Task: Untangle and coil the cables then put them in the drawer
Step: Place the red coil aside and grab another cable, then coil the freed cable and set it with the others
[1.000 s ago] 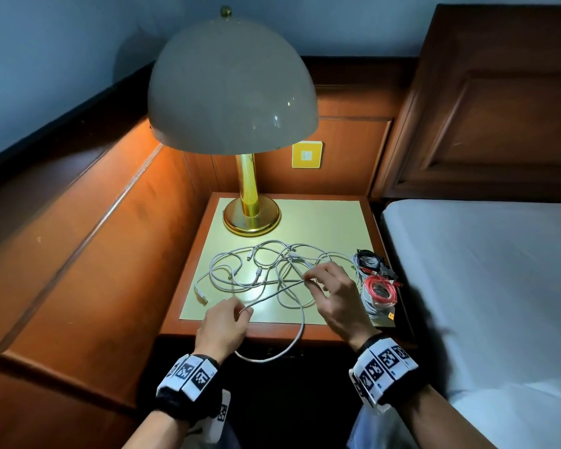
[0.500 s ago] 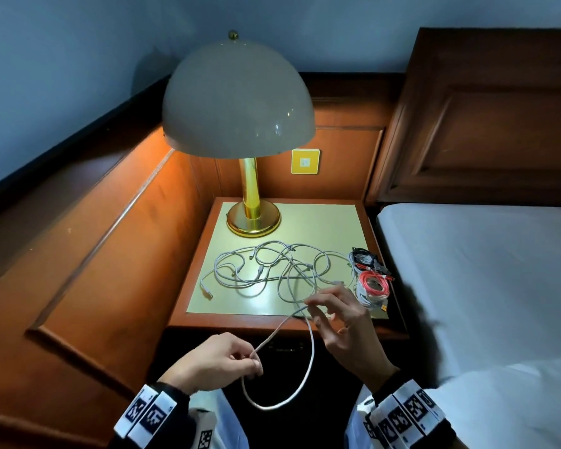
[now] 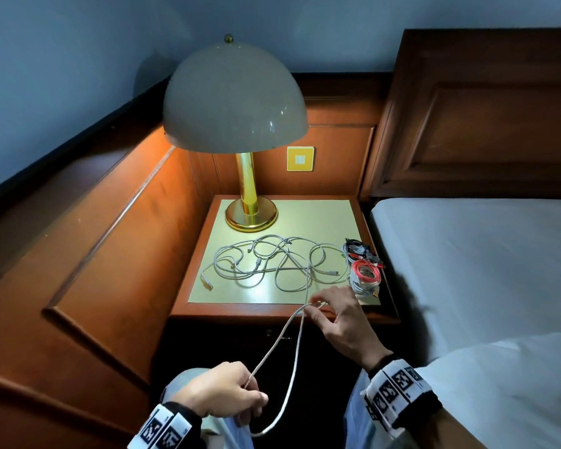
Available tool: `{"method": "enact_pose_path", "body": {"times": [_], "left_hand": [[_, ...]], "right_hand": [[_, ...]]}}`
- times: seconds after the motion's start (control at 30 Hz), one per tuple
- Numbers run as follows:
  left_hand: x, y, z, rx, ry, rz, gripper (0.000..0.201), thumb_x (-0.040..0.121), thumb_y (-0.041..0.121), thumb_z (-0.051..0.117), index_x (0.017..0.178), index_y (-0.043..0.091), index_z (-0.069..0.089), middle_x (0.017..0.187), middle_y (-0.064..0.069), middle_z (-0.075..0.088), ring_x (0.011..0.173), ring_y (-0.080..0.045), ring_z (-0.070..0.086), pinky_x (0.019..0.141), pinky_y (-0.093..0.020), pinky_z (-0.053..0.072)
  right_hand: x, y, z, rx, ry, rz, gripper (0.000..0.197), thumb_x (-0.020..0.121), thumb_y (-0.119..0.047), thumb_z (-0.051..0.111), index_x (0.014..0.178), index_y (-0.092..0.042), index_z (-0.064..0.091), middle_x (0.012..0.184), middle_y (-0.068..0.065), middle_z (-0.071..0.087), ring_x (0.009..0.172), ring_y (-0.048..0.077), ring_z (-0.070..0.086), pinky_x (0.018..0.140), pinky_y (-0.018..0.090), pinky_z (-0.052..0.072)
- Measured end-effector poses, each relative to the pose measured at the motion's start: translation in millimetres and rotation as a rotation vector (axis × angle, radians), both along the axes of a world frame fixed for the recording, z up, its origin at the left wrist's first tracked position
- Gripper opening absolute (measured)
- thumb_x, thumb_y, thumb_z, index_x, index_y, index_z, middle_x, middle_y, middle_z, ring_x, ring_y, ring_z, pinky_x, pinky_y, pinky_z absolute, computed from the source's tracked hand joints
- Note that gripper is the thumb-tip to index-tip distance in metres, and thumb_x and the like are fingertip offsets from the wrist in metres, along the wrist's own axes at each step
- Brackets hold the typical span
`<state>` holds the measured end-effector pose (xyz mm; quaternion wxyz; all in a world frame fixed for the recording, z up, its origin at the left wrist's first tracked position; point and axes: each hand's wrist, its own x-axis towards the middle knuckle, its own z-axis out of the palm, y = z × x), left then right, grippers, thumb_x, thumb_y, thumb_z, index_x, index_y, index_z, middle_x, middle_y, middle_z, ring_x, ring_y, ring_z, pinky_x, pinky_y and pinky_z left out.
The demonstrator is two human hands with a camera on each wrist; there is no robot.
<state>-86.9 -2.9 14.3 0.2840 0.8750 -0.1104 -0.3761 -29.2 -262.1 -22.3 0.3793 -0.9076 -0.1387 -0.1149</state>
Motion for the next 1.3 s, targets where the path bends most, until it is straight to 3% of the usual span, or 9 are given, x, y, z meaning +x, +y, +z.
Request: {"method": "enact_pose_path", "body": {"times": [0.13,0.4,0.53,0.67,0.77,0.9,1.07,1.2,1.3], "left_hand": [[10.7,-1.5,-23.0,-0.050,-0.115,0.134,0.020,0.089,0.040,0.067,0.093,0.022,0.074,0.083,0.008,0.077,0.075,-0.002,0.070,0.071,-0.017,0.054],[55.9,-27.8,-55.1,-0.052,-0.270,0.264,0.028,0.089,0.040,0.066,0.114,0.026,0.067,0.103,0.006,0.071,0.096,-0.011,0.065,0.089,-0.024,0.051],[84.3,-51.4,-58.1,-0.165,-0.320,0.314,0.031,0.092,0.028,0.066,0.120,0.017,0.066,0.106,0.003,0.071,0.092,-0.010,0.065,0.077,-0.008,0.047],[103.6,-65.5,-60.9,-0.172,-0.320,0.277,0.034,0.094,0.027,0.065,0.125,0.015,0.062,0.103,0.004,0.068,0.088,-0.009,0.060,0.081,-0.019,0.046],[112.6,-69.1,-63.6,-0.162,-0.332,0.308,0.037,0.093,0.027,0.066,0.127,0.016,0.060,0.108,0.001,0.071,0.090,-0.011,0.061,0.081,-0.018,0.042],[114.6,-71.5,-65.4,-0.173,-0.324,0.323,0.033,0.093,0.027,0.064,0.124,0.016,0.062,0.112,-0.003,0.071,0.096,-0.015,0.064,0.085,-0.022,0.047],[103.4,-66.4,-68.8,-0.228,-0.334,0.324,0.026,0.092,0.024,0.064,0.116,0.014,0.069,0.105,0.001,0.074,0.097,-0.012,0.067,0.093,-0.028,0.053],[89.9,-56.0,-67.0,-0.266,-0.386,0.322,0.013,0.093,0.026,0.066,0.103,0.022,0.073,0.097,0.011,0.075,0.088,0.004,0.066,0.083,-0.013,0.050],[79.9,-43.9,-59.4,-0.347,-0.432,0.356,0.005,0.092,0.023,0.071,0.094,0.024,0.075,0.089,0.014,0.075,0.085,0.005,0.067,0.079,-0.010,0.049]], "right_hand": [[13.8,0.3,-16.3,-0.069,0.014,-0.067,0.034,0.090,-0.056,0.056,0.099,-0.027,0.071,0.094,-0.013,0.068,0.099,0.014,0.045,0.087,0.039,0.047],[31.4,0.7,-30.0,-0.203,0.046,-0.151,0.012,0.093,-0.034,0.069,0.101,-0.027,0.074,0.096,-0.009,0.072,0.095,0.018,0.046,0.086,0.043,0.047],[41.1,0.7,-28.6,-0.252,0.135,-0.122,0.015,0.095,-0.037,0.065,0.105,-0.029,0.073,0.108,-0.007,0.070,0.107,0.022,0.049,0.093,0.041,0.046],[51.2,3.8,-17.2,-0.302,0.277,-0.112,0.022,0.098,-0.039,0.061,0.115,-0.029,0.070,0.115,-0.001,0.064,0.115,0.021,0.050,0.097,0.036,0.047],[55.2,7.7,-15.7,-0.323,0.326,-0.139,0.027,0.099,-0.040,0.057,0.121,-0.028,0.068,0.111,-0.001,0.059,0.117,0.023,0.050,0.100,0.036,0.044],[55.2,10.1,-31.2,-0.456,0.304,-0.112,0.027,0.099,-0.047,0.050,0.116,-0.033,0.066,0.128,-0.014,0.062,0.122,0.017,0.047,0.099,0.041,0.031],[50.0,10.0,-36.5,-0.404,0.287,-0.079,0.024,0.099,-0.042,0.051,0.109,-0.027,0.068,0.108,-0.003,0.072,0.106,0.021,0.062,0.091,0.036,0.028],[37.9,16.5,-32.6,-0.205,0.378,0.037,0.022,0.096,-0.038,0.061,0.103,-0.021,0.073,0.096,0.004,0.076,0.095,0.026,0.067,0.092,0.033,0.046],[24.0,24.2,-27.4,-0.033,0.399,0.114,0.017,0.091,-0.037,0.066,0.094,-0.022,0.075,0.086,0.000,0.075,0.081,0.014,0.067,0.082,0.029,0.053]]}}
